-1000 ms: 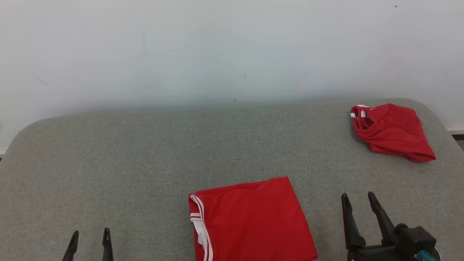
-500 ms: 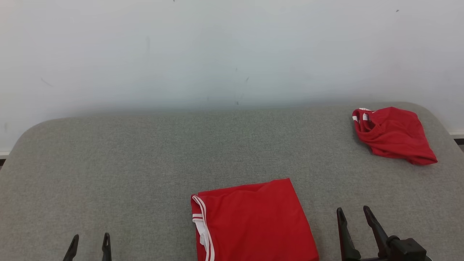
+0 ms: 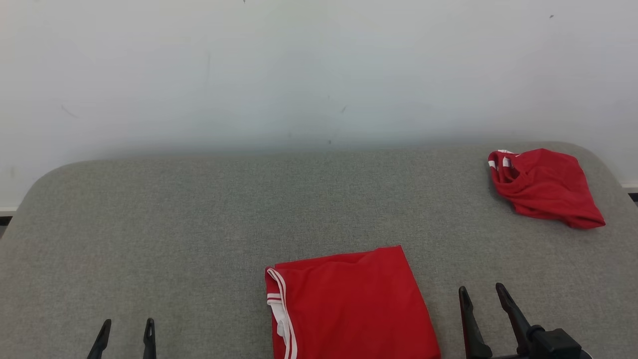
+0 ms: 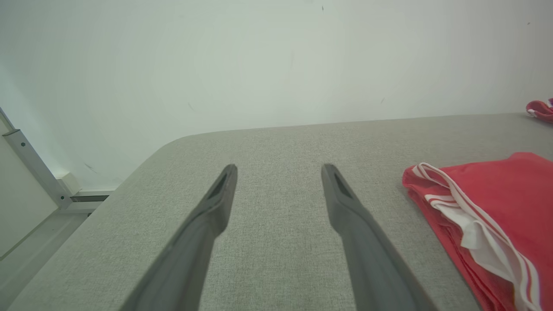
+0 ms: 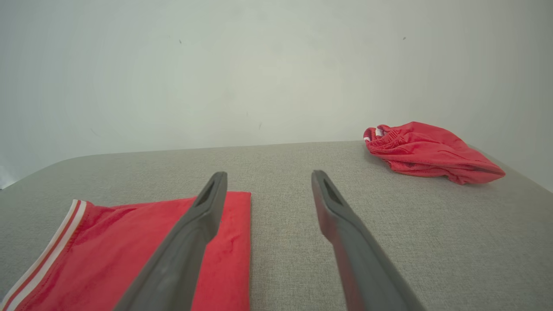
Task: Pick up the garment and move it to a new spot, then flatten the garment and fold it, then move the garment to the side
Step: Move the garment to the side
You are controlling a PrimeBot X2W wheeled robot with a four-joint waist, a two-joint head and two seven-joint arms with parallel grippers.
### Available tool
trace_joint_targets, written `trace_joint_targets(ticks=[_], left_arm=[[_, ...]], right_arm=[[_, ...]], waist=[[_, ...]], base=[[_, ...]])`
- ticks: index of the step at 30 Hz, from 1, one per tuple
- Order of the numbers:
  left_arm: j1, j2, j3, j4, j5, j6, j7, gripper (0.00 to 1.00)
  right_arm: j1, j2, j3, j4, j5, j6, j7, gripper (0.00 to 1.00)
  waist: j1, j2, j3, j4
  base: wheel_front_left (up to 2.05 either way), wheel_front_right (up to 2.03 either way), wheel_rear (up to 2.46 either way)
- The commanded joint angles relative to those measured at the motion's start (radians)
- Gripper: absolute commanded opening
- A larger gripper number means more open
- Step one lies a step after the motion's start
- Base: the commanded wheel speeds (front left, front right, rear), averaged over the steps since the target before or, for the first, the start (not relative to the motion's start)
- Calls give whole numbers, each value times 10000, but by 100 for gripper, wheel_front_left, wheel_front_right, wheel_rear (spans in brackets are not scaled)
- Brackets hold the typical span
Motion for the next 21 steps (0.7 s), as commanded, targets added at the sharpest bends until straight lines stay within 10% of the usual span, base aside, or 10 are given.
trace_joint_targets(ticks=[1, 21], left_arm=[[84, 48, 3, -74, -66, 13, 9, 100], [253, 119, -106, -407, -301, 157, 190, 100]], right_arm=[[62, 49, 25, -41, -61, -29, -40, 100], [89, 64, 34, -72, -271, -29, -40, 100]], waist=[[0, 0, 4, 0], [0, 0, 26, 44]], base=[[0, 0, 0], [0, 0, 0]])
